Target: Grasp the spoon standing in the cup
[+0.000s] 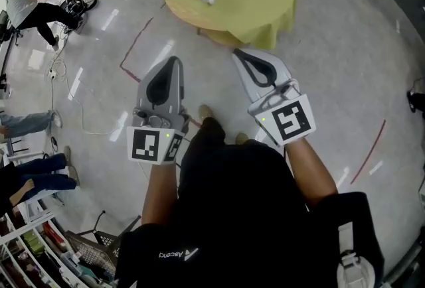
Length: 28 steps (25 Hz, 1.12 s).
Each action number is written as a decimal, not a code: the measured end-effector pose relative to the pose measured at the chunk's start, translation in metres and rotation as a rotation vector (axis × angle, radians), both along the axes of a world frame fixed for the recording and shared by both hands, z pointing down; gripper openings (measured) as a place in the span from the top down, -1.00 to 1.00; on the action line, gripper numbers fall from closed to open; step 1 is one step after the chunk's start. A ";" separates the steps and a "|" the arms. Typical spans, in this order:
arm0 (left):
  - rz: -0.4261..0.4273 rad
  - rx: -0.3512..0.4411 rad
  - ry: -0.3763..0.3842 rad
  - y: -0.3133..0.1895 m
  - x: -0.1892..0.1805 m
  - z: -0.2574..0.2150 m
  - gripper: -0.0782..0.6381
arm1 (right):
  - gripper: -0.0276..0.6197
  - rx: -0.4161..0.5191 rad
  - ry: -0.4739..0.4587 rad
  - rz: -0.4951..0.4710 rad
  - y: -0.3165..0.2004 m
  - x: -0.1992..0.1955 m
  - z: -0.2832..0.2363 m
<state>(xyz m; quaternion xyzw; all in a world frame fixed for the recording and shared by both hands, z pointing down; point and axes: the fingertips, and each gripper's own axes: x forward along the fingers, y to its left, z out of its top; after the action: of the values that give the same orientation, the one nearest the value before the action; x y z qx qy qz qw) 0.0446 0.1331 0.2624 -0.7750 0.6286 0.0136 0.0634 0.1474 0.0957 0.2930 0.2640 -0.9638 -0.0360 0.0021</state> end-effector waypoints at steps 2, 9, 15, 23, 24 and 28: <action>0.006 0.003 -0.001 -0.018 -0.006 0.002 0.75 | 0.91 -0.004 0.006 0.009 -0.018 -0.007 0.004; 0.056 0.017 0.008 -0.095 -0.053 0.009 0.75 | 0.91 -0.015 0.043 0.072 -0.092 -0.051 0.019; 0.130 0.012 0.003 -0.182 -0.122 0.016 0.75 | 0.91 -0.054 0.078 0.169 -0.173 -0.117 0.037; 0.286 -0.005 0.017 -0.288 -0.193 0.027 0.75 | 0.91 -0.113 0.143 0.340 -0.277 -0.188 0.068; 0.303 -0.010 0.019 -0.297 -0.198 0.030 0.75 | 0.91 -0.119 0.153 0.367 -0.287 -0.191 0.073; 0.351 -0.031 0.031 -0.323 -0.216 0.039 0.75 | 0.75 -0.181 0.176 0.469 -0.320 -0.198 0.098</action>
<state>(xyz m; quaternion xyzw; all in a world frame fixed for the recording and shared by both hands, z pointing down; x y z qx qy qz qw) -0.1717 -0.1901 0.3017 -0.8735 0.4845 0.0267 0.0386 -0.0506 -0.2239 0.3913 0.4750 -0.8716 0.0287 0.1177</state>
